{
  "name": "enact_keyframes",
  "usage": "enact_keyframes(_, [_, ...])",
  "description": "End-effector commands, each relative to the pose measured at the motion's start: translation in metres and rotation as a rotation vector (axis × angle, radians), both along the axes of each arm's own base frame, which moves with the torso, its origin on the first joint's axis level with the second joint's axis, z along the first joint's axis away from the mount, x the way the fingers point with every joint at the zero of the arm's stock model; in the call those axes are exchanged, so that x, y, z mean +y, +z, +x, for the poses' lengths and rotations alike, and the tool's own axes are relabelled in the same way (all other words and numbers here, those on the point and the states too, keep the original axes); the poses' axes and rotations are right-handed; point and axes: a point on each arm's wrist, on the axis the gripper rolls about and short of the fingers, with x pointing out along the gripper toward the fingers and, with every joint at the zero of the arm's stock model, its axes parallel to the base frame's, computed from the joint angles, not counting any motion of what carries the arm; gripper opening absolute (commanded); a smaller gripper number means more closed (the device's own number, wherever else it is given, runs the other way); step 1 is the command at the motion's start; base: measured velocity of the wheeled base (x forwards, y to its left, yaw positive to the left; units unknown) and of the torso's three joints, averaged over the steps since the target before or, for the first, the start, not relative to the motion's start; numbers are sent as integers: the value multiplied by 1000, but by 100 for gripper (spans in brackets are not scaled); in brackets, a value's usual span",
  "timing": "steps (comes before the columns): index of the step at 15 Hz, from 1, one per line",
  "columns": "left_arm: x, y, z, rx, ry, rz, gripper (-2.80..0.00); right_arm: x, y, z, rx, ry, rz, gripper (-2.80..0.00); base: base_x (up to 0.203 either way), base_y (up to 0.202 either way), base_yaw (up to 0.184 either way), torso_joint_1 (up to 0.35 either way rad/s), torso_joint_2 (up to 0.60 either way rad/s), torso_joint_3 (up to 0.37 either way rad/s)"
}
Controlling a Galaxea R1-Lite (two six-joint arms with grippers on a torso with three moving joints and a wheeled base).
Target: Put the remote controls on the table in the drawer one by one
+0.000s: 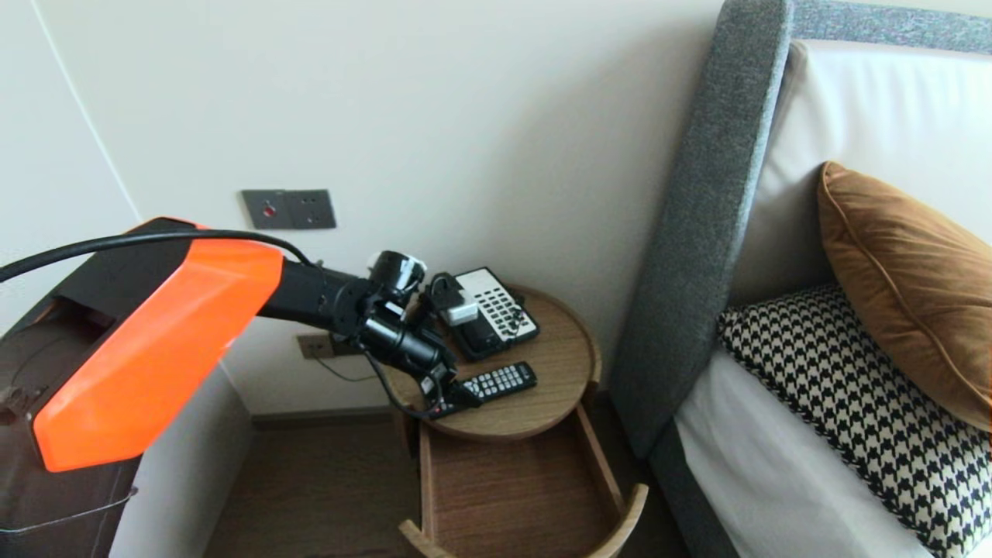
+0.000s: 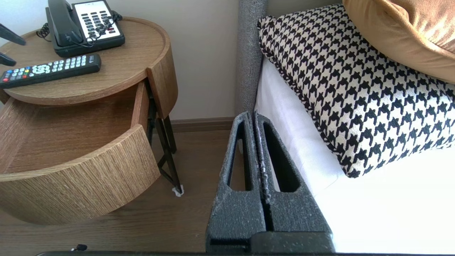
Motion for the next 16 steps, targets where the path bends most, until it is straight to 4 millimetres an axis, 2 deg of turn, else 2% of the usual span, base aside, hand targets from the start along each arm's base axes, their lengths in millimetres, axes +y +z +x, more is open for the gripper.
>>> enact_keyframes(1, [-2, -8, 4, 9, -1, 2, 0, 0, 0, 0, -1, 0, 0, -280, 0, 0, 0, 0, 0, 0])
enact_keyframes(6, [-16, -19, 12, -15, -9, 19, 0, 0, 0, 0, -1, 1, 0, -280, 0, 0, 0, 0, 0, 0])
enact_keyframes(16, [-20, -40, 16, 13, -13, 33, 0, 0, 0, 0, -1, 1, 0, -280, 0, 0, 0, 0, 0, 0])
